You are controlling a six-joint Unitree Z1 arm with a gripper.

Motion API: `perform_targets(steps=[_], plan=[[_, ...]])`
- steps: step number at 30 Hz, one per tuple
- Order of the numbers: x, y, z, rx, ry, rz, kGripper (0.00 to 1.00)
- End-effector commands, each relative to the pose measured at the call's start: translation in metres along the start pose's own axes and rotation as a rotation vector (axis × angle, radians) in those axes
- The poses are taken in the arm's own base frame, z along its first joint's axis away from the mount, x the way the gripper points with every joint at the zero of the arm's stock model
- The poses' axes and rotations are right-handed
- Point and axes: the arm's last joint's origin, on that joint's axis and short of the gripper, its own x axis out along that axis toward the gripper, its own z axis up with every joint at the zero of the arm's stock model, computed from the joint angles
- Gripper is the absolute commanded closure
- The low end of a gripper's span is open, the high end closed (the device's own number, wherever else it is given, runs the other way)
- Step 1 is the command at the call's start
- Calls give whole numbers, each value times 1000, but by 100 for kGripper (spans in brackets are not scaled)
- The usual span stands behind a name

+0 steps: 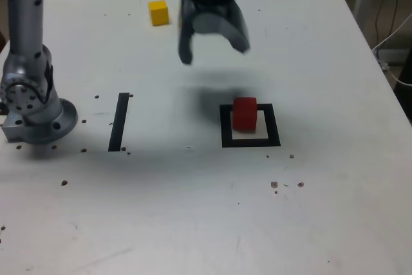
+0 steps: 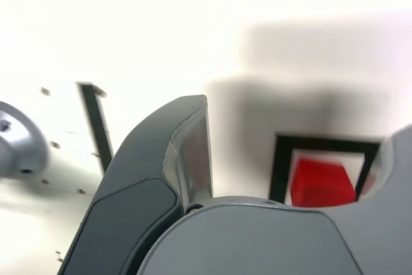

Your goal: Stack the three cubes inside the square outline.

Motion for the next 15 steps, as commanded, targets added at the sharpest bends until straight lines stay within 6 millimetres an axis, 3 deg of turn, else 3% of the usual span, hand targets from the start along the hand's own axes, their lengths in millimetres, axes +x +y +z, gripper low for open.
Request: perform_targets(steps=[1,15], plan=[[-1,18,-9,-31,11,-3,0],[26,179,-67,-191,55,-89,0]])
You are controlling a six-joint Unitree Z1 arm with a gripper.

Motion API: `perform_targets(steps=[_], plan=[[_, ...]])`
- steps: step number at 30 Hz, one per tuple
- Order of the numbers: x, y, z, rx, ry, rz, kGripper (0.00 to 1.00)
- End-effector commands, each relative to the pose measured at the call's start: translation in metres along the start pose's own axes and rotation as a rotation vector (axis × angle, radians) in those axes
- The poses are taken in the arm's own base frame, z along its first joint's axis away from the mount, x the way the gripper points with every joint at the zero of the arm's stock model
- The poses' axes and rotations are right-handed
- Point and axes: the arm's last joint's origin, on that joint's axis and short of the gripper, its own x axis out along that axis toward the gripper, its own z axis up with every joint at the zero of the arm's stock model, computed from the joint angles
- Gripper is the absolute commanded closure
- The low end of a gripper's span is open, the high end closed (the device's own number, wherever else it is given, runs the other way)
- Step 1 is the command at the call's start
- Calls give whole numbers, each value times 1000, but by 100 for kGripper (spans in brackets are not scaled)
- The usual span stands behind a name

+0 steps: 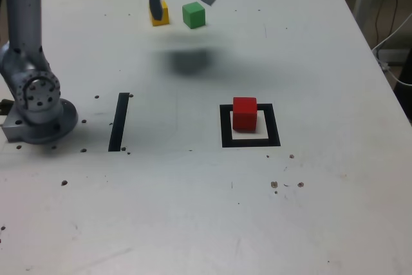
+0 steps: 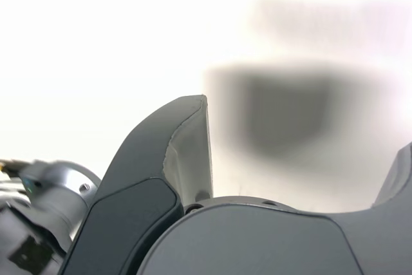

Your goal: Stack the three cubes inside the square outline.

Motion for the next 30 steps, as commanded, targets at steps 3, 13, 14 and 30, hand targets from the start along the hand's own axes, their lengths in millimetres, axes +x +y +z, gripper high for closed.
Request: perform_targets(steps=[3,13,14,30], plan=[[14,67,-31,-137,27,-44,1],[28,126,-43,-154,81,-90,3],[29,128,-43,-153,83,-92,3],[68,161,-13,-111,129,-145,5]])
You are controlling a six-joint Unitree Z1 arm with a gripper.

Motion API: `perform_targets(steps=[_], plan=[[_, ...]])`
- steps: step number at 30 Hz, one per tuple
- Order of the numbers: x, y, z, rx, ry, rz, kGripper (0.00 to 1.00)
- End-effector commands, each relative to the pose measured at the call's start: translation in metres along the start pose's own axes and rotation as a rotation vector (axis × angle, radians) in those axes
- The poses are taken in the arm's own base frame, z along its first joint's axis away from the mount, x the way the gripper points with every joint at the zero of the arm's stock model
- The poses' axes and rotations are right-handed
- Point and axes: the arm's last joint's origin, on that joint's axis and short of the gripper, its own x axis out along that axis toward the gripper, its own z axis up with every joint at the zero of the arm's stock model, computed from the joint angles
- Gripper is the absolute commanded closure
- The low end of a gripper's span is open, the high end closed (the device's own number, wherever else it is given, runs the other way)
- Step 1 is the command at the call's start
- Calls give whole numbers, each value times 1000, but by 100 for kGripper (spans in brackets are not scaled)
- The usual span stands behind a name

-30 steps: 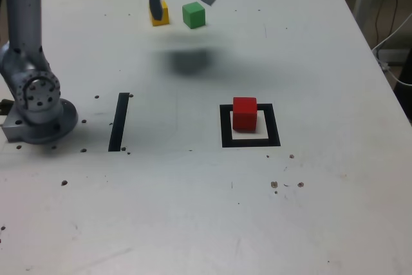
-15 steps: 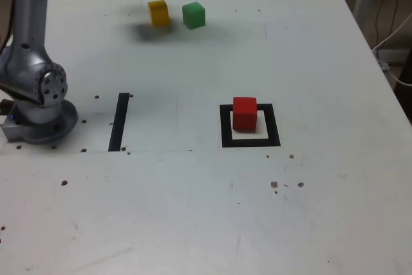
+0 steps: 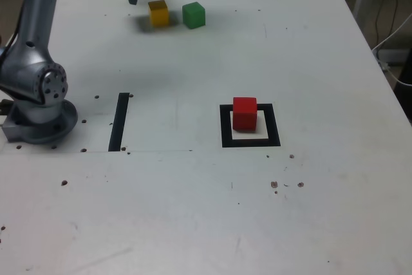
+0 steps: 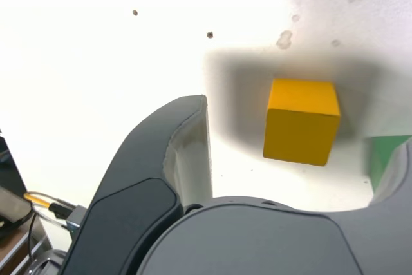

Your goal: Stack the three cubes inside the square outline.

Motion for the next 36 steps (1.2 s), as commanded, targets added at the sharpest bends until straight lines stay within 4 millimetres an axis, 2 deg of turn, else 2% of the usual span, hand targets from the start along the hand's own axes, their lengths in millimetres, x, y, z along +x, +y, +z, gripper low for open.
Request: perform_targets(steps=[1,7,10,13,19,23,36], plan=[[5,6,9,8,13,-5,5],[18,17,28,26,56,-18,11],[21,18,35,40,69,-14,17],[21,17,40,54,81,-4,29],[24,15,45,64,96,0,62],[26,14,46,70,105,-7,75],[29,12,47,76,110,-22,76]])
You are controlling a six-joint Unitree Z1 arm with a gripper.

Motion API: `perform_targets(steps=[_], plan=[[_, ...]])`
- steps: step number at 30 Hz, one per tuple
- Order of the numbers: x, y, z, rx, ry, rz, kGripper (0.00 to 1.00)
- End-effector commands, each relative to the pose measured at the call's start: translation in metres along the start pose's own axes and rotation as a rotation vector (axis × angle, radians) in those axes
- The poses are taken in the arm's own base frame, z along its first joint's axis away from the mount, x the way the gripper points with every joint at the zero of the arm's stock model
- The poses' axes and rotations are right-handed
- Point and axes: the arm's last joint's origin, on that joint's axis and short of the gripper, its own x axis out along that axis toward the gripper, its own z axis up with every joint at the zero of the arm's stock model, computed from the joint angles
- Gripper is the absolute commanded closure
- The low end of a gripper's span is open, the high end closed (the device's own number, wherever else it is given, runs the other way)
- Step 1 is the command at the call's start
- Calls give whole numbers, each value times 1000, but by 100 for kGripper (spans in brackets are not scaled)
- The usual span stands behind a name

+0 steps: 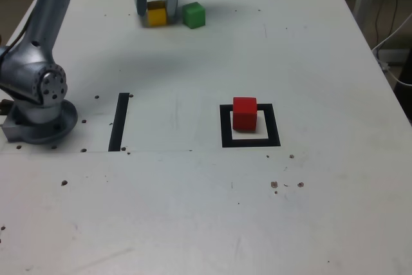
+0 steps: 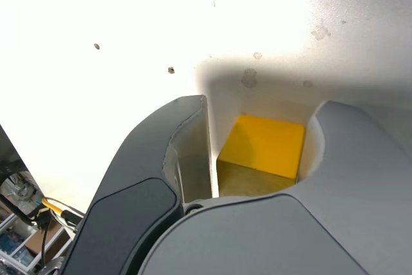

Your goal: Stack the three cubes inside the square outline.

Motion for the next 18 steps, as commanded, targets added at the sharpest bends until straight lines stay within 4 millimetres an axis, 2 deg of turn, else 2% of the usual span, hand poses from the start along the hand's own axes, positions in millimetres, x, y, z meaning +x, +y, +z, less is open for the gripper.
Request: perform_targets(steps=[1,10,14,18], plan=[[-2,-2,0,3,4,-2,76],[-20,-15,-2,19,-14,28,76],[-42,-34,-6,36,-38,60,76],[-66,-63,-9,62,-75,87,76]])
